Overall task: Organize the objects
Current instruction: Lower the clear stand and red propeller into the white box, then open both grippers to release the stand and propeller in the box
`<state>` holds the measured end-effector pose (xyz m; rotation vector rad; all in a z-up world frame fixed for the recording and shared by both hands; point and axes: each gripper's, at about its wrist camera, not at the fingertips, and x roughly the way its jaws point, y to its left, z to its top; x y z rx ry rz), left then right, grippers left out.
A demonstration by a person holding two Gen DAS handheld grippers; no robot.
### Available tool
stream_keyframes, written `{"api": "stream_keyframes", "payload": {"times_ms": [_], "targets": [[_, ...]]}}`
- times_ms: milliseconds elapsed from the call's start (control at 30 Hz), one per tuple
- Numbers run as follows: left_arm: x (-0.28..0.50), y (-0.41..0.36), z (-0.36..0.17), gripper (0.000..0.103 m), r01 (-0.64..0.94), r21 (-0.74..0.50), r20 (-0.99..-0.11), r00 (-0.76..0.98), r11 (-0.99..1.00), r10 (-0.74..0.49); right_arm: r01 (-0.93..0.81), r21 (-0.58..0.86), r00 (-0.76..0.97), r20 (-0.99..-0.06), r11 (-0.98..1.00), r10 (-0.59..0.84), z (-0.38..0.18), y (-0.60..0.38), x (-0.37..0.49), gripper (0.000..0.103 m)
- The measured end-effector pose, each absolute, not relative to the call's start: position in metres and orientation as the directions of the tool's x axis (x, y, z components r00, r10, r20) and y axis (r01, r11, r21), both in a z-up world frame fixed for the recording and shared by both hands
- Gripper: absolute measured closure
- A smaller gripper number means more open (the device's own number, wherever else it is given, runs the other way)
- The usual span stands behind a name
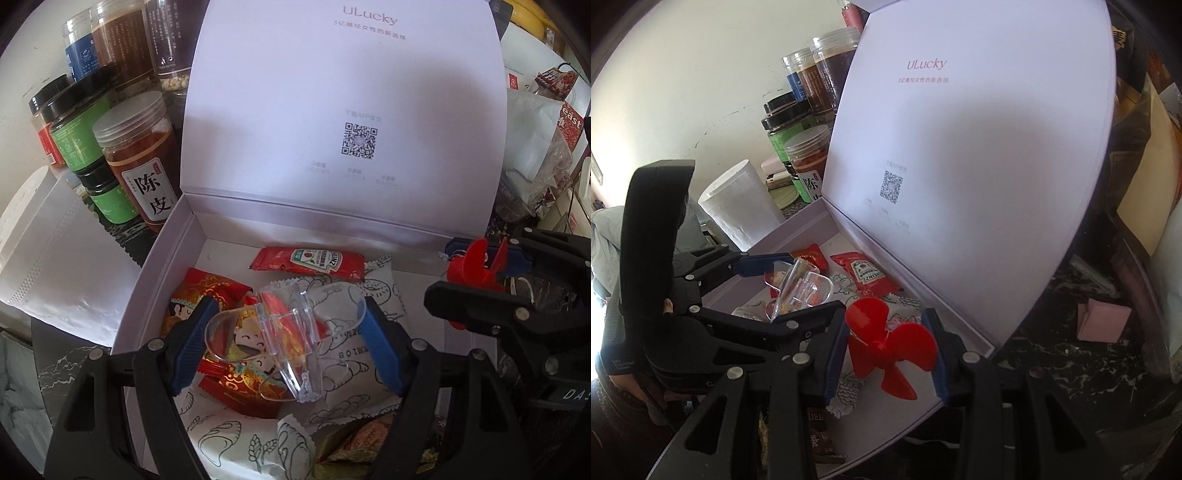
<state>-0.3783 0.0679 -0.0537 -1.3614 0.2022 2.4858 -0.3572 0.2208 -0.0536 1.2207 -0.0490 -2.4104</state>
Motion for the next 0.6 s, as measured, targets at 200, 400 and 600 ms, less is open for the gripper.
{"api": "stream_keyframes", "payload": {"times_ms": [200,400,600], "targets": [[-0.379,0.071,-0.056,0.027,-0.333,-0.006,-0.840,-0.510,-0.943,0.186,0.369,0.232,-0.493,-0.772,-0.900,-0.401,-0.062,0.216,-0.360,0.062],[-0.380,0.073,-0.058,0.026,-0.339,0.004,-0.836,-0.517,-0.941,0.183,0.346,0.230,-0.485,-0.786,-0.910,-0.383,-0.068,0.220,-0.365,0.060],[-0.381,0.076,-0.059,0.024,-0.338,0.023,-0.835,-0.524,-0.941,0.168,0.338,0.225,-0.483,-0.792,-0.914,-0.373,-0.070,0.221,-0.367,0.060]]}}
